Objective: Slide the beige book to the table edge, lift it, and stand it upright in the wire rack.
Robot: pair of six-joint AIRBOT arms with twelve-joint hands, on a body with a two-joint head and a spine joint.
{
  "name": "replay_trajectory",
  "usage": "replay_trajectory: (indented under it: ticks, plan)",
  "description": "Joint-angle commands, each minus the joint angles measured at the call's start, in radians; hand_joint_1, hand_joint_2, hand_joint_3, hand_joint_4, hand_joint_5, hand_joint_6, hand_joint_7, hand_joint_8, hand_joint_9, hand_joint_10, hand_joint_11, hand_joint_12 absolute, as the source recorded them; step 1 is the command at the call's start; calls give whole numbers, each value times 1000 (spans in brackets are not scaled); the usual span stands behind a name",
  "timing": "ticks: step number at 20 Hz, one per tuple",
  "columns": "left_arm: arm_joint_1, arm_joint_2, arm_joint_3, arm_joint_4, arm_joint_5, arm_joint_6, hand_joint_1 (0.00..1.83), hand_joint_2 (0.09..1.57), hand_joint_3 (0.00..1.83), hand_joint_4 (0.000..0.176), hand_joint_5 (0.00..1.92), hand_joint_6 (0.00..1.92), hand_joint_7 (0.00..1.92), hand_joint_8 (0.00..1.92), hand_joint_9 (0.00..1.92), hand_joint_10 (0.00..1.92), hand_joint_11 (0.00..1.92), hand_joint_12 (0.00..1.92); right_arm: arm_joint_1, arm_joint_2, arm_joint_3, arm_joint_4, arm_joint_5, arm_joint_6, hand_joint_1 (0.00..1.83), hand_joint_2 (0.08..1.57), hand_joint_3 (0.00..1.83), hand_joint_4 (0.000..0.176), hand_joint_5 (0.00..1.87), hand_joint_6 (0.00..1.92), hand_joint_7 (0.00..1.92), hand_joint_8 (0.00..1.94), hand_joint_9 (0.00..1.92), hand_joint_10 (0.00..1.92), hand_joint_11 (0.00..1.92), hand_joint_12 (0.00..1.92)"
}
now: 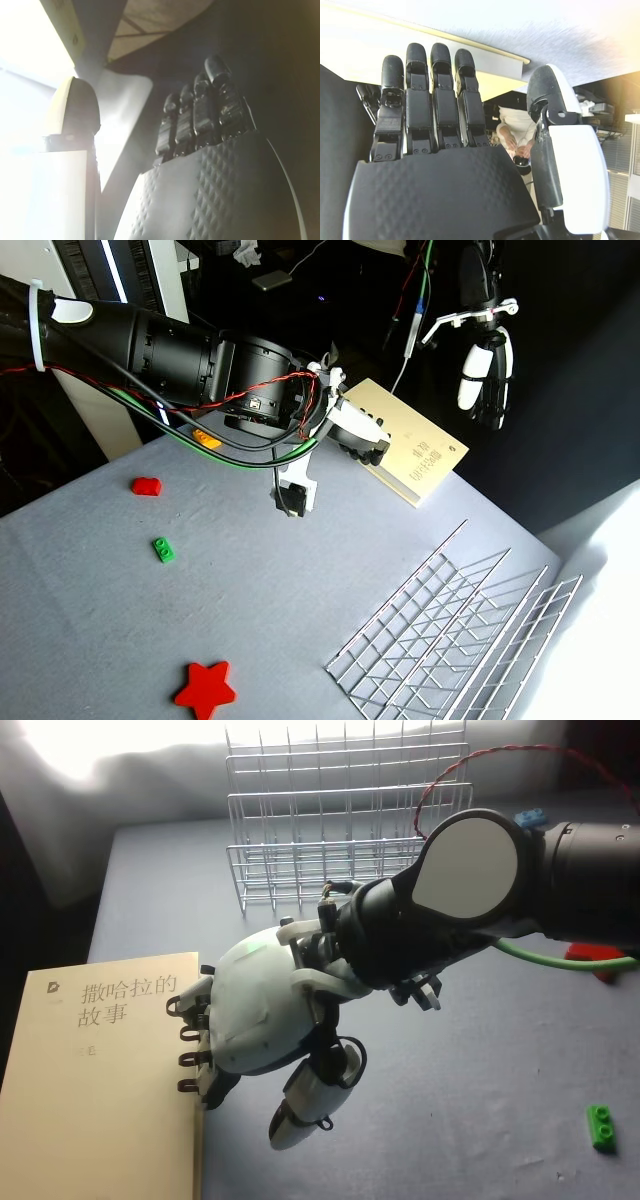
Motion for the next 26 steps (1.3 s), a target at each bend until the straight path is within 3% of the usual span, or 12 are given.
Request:
replay_trajectory:
  ticks: [1, 6, 26]
  plan:
    - [1, 5, 11, -4, -59, -4, 1084, 1053, 0, 0, 209, 13, 226, 15, 250, 18, 0, 780, 2, -3, -3, 36, -40, 1, 369, 1209, 0, 0, 469, 7, 484, 6, 459, 8, 4, 1060]
    - [0, 3, 12, 2, -59, 3, 977, 1106, 7, 0, 262, 5, 258, 3, 284, 6, 0, 820, -3, -17, -2, 36, -67, -8, 377, 1205, 0, 0, 477, 5, 487, 5, 459, 5, 18, 1060]
    - [-26, 8, -17, 17, -59, 8, 986, 1110, 2, 0, 329, 3, 306, 2, 328, 4, 0, 886, -2, -63, 32, 36, -62, -17, 350, 1219, 1, 0, 455, 0, 480, 0, 454, 0, 0, 1064]
